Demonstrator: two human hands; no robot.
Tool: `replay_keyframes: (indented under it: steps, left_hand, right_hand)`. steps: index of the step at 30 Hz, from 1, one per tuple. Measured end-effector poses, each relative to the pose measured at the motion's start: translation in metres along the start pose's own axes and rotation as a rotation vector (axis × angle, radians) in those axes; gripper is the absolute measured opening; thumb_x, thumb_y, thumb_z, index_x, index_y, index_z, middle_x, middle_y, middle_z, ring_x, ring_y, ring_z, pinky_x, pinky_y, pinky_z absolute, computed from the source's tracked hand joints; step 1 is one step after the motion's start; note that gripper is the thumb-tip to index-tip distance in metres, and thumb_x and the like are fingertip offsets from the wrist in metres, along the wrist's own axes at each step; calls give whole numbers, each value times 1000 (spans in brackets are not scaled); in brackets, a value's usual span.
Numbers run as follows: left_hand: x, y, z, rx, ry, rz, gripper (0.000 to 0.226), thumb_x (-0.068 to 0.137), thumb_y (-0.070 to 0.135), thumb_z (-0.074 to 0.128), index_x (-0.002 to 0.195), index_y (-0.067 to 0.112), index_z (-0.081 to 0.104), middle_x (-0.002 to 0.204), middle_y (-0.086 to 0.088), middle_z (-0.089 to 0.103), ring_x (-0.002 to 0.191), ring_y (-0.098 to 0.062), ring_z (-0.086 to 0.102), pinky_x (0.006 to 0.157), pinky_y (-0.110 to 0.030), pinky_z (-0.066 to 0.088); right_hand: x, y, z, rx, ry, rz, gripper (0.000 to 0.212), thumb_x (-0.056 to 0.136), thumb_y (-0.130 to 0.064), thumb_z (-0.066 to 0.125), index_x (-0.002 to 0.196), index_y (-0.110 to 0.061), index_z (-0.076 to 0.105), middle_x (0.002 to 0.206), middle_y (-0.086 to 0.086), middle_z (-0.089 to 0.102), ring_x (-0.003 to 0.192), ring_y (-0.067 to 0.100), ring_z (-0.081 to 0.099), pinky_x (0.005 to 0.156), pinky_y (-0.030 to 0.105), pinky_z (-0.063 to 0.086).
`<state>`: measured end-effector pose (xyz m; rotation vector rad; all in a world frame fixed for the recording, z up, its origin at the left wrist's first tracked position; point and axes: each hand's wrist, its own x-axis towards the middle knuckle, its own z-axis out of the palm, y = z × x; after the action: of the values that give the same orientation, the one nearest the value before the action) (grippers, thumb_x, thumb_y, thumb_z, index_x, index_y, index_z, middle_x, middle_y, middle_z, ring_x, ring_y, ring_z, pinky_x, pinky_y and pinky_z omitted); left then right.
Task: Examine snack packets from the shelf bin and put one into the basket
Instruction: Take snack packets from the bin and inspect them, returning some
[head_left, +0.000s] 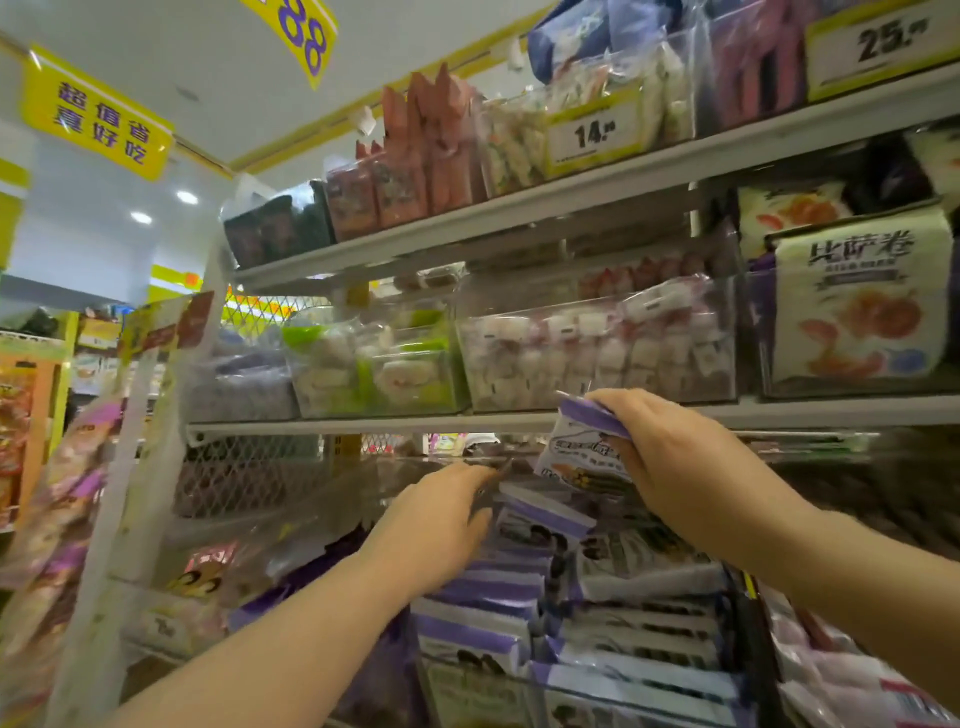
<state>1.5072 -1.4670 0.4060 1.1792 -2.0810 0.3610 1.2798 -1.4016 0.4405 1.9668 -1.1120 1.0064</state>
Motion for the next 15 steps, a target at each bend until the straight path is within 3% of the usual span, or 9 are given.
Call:
replay_keyframes:
  steps: [6,8,10,12,15]
  left_hand:
    - [34,-8,33,-176,-105,28,33,98,44,46,131,41,53,131,15,60,118,-9,57,98,-35,48]
    - [41,-13,36,-230,-103,3,21,99,45,44,114,51,58,117,17,65,108,-6,60,91,-29,49]
    - [50,-18,37,-183,-126,-26,24,98,43,46,82,59,56,87,17,63,87,-4,60,73,-21,44]
    - [55,-20,41,-113,-212,-94,27,95,42,53,68,43,56,73,14,56,72,-5,56,63,-20,39]
    - [58,-18,54,-3,-331,-171,22,90,39,57,70,29,58,75,8,60,69,-7,57,61,-22,44]
  right_hand:
    - [17,5,24,-32,-98,-47,55,94,-10,51,142,-29,31,129,-7,53,107,14,56,87,31,50]
    - [20,5,32,-29,-122,-65,57,93,-10,54,141,-29,31,128,-7,54,106,14,57,87,30,51]
    - [21,7,39,-32,-145,-72,58,92,-10,56,141,-29,31,130,-5,54,109,16,57,89,31,51]
    - [23,10,45,-39,-161,-76,57,91,-11,56,138,-30,31,128,-5,56,108,16,57,86,29,49]
    - [25,14,53,-7,-172,-48,50,92,-10,56,131,-33,35,117,-7,59,94,12,58,75,23,48]
